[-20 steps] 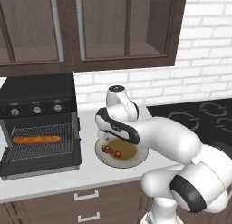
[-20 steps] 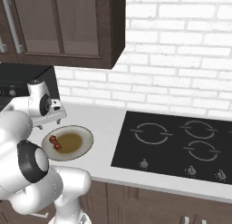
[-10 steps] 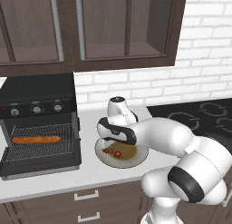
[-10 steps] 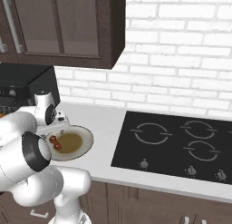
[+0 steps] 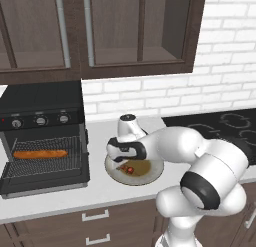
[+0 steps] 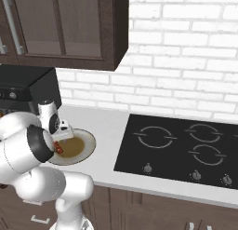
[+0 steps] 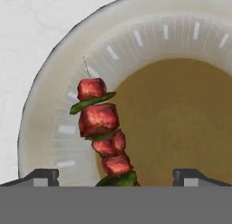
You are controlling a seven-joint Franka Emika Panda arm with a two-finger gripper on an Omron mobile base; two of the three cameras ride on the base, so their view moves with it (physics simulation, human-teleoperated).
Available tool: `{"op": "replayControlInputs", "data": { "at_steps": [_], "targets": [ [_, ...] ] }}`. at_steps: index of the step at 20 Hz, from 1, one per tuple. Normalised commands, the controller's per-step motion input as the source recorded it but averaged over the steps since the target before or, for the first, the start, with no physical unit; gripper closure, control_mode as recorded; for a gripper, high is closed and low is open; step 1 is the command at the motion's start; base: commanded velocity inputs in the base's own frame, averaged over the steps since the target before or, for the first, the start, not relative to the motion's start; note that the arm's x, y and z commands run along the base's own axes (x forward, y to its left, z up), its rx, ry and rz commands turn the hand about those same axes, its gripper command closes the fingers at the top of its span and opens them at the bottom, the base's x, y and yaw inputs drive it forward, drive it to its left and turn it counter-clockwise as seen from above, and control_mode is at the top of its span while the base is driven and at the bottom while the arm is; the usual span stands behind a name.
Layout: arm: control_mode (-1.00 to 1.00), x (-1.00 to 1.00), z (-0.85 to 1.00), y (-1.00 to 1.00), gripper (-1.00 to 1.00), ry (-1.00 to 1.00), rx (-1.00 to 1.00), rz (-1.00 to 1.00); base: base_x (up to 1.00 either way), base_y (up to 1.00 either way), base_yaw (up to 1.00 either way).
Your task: Pick up the kebab skewer and baguette bread, and place them inside the toaster oven. Close the toaster oven door and start by setting the timer.
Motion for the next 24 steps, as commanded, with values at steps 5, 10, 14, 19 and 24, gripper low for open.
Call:
{"op": "replayControlInputs", "data": {
  "at_steps": [5, 10, 14, 19, 24],
  "targets": [
    [-1.00, 0.00, -0.39, 0.00, -1.00, 0.02, 0.00, -0.04, 0.00, 0.00, 0.00],
    [-1.00, 0.00, -0.30, 0.00, -1.00, 0.01, -0.01, -0.03, 0.00, 0.00, 0.00],
    [-1.00, 0.00, -0.18, 0.00, 1.00, 0.01, 0.00, -0.03, 0.00, 0.00, 0.00],
    [-1.00, 0.03, -0.01, 0.00, 1.00, 0.00, 0.00, 0.00, 0.00, 0.00, 0.00],
    [-1.00, 0.01, 0.00, 0.00, 1.00, 0.02, 0.00, 0.00, 0.00, 0.00, 0.00]
  ]
}}
